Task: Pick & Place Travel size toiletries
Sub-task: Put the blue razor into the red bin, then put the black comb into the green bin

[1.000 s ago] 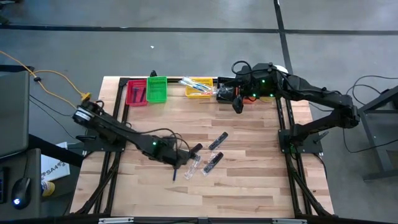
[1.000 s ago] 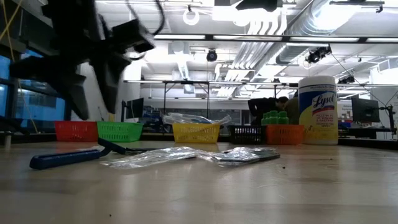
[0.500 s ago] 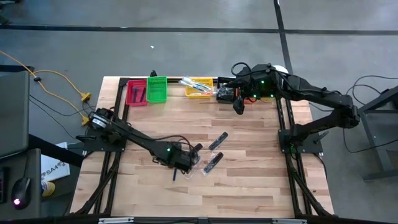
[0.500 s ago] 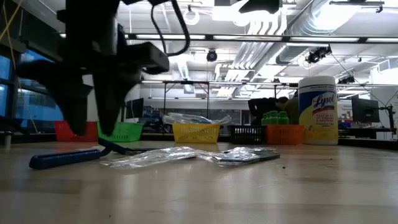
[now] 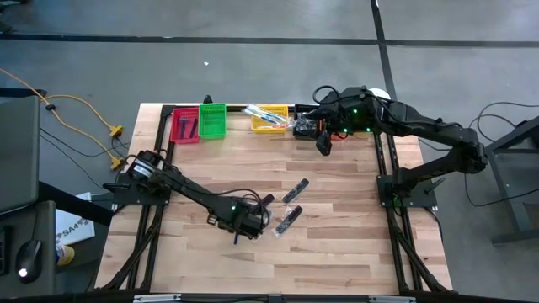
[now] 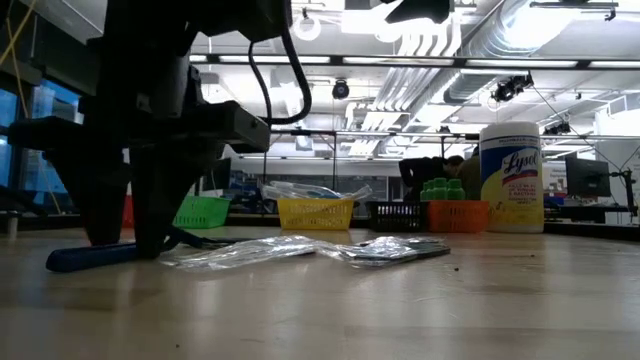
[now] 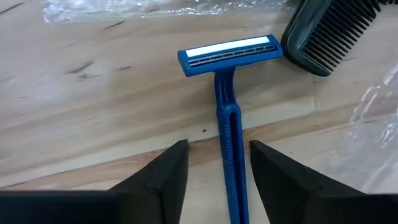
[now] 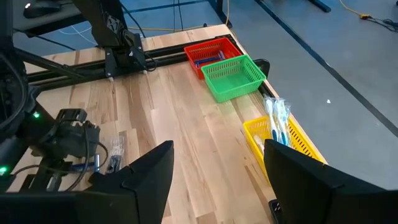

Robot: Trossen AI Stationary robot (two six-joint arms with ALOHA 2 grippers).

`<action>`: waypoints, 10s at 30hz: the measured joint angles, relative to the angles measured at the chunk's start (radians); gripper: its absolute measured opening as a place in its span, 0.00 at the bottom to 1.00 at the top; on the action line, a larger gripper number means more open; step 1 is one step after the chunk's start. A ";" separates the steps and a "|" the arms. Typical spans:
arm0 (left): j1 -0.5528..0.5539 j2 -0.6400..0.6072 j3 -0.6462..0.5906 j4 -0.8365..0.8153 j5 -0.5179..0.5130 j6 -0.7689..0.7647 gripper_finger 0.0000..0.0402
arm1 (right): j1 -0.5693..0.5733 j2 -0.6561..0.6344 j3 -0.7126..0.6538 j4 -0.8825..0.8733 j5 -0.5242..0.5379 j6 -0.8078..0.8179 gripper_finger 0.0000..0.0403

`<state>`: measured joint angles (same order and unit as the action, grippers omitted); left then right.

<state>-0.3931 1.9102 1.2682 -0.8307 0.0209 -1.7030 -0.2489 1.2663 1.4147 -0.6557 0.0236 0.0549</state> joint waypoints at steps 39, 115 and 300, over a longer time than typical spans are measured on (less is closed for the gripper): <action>0.192 -0.373 -0.003 -0.499 -0.263 0.281 0.03 | 0.000 0.000 0.000 -0.025 0.000 -0.026 0.59; 0.750 -0.856 -0.230 -0.174 -0.341 0.982 0.25 | 0.065 0.000 0.000 -0.180 0.049 0.240 0.59; 0.124 -0.225 -0.510 0.914 -0.139 0.259 0.00 | 0.325 0.229 -0.495 0.489 -0.026 0.973 0.59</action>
<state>-0.2687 1.6857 0.7580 0.0833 -0.1184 -1.4443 0.0761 1.4956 0.9193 -0.1663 -0.0025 1.0283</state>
